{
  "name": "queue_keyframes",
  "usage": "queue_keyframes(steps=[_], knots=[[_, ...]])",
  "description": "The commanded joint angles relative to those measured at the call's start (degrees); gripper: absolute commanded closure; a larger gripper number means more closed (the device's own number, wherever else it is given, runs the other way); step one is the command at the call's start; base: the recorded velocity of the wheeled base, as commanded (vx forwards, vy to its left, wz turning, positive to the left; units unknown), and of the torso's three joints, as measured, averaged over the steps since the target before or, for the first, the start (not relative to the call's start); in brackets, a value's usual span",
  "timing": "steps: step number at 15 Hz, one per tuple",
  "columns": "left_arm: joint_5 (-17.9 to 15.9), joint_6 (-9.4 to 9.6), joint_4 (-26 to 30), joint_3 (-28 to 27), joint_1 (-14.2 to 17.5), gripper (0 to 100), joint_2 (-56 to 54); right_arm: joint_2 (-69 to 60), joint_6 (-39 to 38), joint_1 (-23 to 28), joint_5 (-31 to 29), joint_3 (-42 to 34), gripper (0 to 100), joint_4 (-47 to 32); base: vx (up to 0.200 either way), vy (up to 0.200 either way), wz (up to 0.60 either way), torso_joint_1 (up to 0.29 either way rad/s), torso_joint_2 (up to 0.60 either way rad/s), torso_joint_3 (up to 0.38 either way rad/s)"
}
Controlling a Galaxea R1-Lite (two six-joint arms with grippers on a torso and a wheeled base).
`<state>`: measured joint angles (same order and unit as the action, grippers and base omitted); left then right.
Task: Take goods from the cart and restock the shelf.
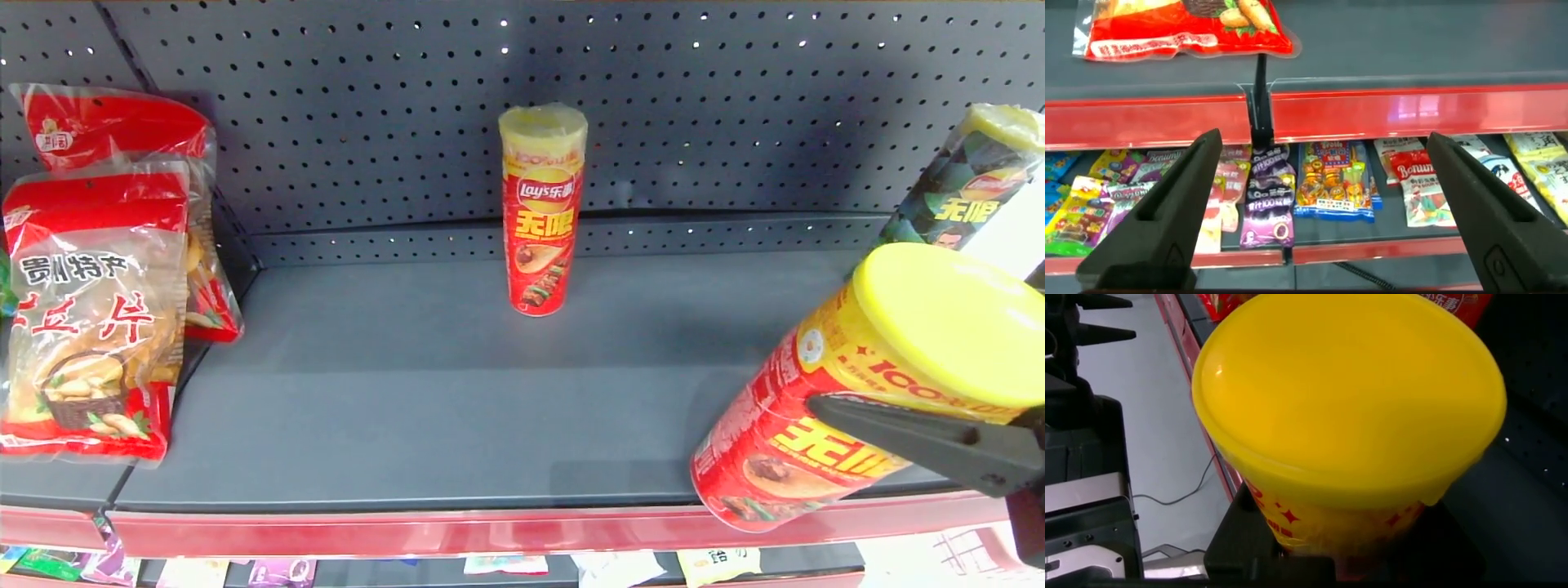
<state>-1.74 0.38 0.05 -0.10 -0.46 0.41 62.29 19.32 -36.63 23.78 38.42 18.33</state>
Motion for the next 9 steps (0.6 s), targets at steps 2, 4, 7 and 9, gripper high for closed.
queue_keyframes(steps=[2,4,7,9], knots=[[-3.88,6.65,-4.36,-8.43,-0.15,0,3.98,-0.59,-0.07,0.07,0.03,-0.28,100,0.03,0.000,0.000,0.00,0.000,0.00,0.000],[-10.56,6.48,0.21,-15.28,-3.49,0,6.97,-0.59,-0.16,0.07,0.03,-0.19,100,0.03,0.000,0.000,0.00,0.000,0.00,0.000],[-13.20,5.77,1.62,-24.07,-8.41,0,20.50,-0.42,-0.16,0.16,0.03,-0.02,100,0.03,0.000,0.000,0.00,0.000,0.00,0.000],[-12.93,5.07,-9.10,-31.10,-9.73,0,38.17,-0.07,-0.25,0.16,0.03,0.60,100,0.03,0.000,0.000,0.00,0.000,0.00,0.000]])
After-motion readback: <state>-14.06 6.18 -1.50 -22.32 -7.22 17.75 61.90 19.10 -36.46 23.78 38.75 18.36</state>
